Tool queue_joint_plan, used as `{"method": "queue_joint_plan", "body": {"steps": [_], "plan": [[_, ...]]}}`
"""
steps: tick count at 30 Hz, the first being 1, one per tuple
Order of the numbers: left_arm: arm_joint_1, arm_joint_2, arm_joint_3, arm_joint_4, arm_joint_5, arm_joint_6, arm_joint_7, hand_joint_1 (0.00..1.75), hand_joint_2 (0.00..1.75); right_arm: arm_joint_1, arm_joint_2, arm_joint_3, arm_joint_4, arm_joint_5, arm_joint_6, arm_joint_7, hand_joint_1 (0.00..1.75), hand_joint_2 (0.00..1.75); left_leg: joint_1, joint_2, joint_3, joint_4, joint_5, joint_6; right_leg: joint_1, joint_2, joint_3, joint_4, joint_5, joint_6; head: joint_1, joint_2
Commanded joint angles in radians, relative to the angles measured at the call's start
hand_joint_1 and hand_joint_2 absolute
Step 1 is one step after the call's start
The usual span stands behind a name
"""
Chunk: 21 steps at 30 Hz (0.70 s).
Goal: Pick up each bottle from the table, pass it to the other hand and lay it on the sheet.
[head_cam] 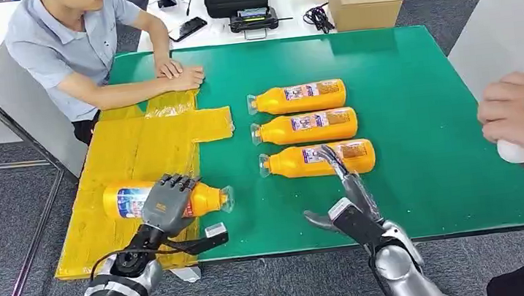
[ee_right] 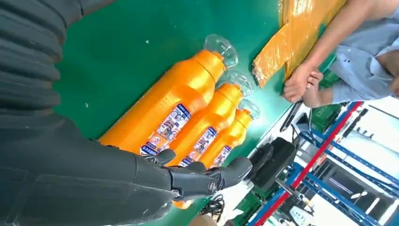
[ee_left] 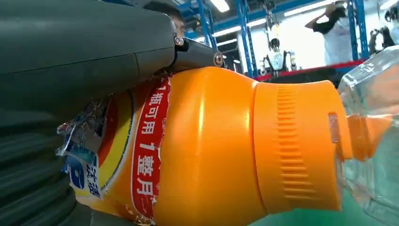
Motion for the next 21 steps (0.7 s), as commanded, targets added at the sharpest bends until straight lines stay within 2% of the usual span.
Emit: {"method": "queue_joint_plan", "body": {"steps": [1, 7, 11, 15, 16, 17, 18, 21], "plan": [[-0.065, 0.030, -0.030, 0.122, -0.001, -0.002, 0.003, 1.75, 1.75, -0.044, 0.005, -0.007, 0.083, -0.002, 0.005, -0.001, 0.00, 1.75, 0.001, 0.001, 0.001, 0.000, 0.000, -0.001, 0.001, 0.001, 0.001, 0.000, 0.000, -0.001, 0.000, 0.000], [-0.065, 0.030, -0.030, 0.122, -0.001, -0.002, 0.003, 1.75, 1.75, -0.044, 0.005, -0.007, 0.083, -0.002, 0.005, -0.001, 0.00, 1.75, 0.001, 0.001, 0.002, 0.000, -0.001, -0.001, 0.001, 0.001, 0.001, 0.000, 0.000, -0.002, 0.000, 0.000], [-0.078, 0.008, -0.045, 0.191, -0.008, -0.002, 0.031, 1.75, 1.75, -0.012, -0.004, -0.029, 0.073, -0.021, 0.014, -0.010, 0.00, 1.75, 0.001, 0.000, 0.004, 0.000, -0.001, -0.002, 0.002, 0.000, 0.004, -0.001, -0.001, -0.002, 0.000, 0.000], [-0.121, -0.005, -0.049, 0.286, 0.005, -0.014, 0.060, 1.75, 1.75, -0.023, 0.004, -0.032, 0.105, -0.021, 0.028, -0.014, 0.00, 1.75, 0.001, -0.001, 0.003, 0.000, -0.001, -0.002, 0.002, -0.001, 0.004, -0.001, -0.001, -0.002, 0.000, 0.000], [-0.126, -0.006, -0.048, 0.294, 0.009, -0.020, 0.064, 1.34, 1.75, -0.027, 0.006, -0.031, 0.110, -0.021, 0.029, -0.014, 0.00, 1.75, 0.001, -0.001, 0.002, 0.000, 0.000, -0.001, 0.001, -0.001, 0.003, -0.001, 0.000, -0.001, 0.000, 0.000], [-0.131, -0.008, -0.044, 0.303, 0.016, -0.032, 0.068, 0.33, 1.75, -0.031, 0.008, -0.031, 0.114, -0.020, 0.030, -0.014, 0.00, 1.75, 0.002, 0.000, 0.005, 0.000, -0.001, -0.002, 0.002, -0.001, 0.005, -0.001, -0.001, -0.002, 0.000, 0.000], [-0.139, -0.009, -0.041, 0.317, 0.020, -0.058, 0.074, 0.00, 1.75, -0.035, 0.009, -0.029, 0.118, -0.020, 0.032, -0.015, 0.00, 1.75, 0.001, 0.000, 0.003, 0.000, -0.001, -0.001, 0.001, 0.000, 0.003, -0.001, 0.000, -0.002, 0.000, 0.000], [-0.157, -0.004, -0.042, 0.359, 0.033, -0.162, 0.085, 0.00, 1.75, -0.053, 0.015, -0.026, 0.135, -0.022, 0.042, -0.014, 0.00, 1.75, 0.001, 0.002, 0.003, 0.000, -0.001, -0.002, 0.001, 0.001, 0.003, -0.001, 0.000, -0.002, 0.000, 0.000]]}}
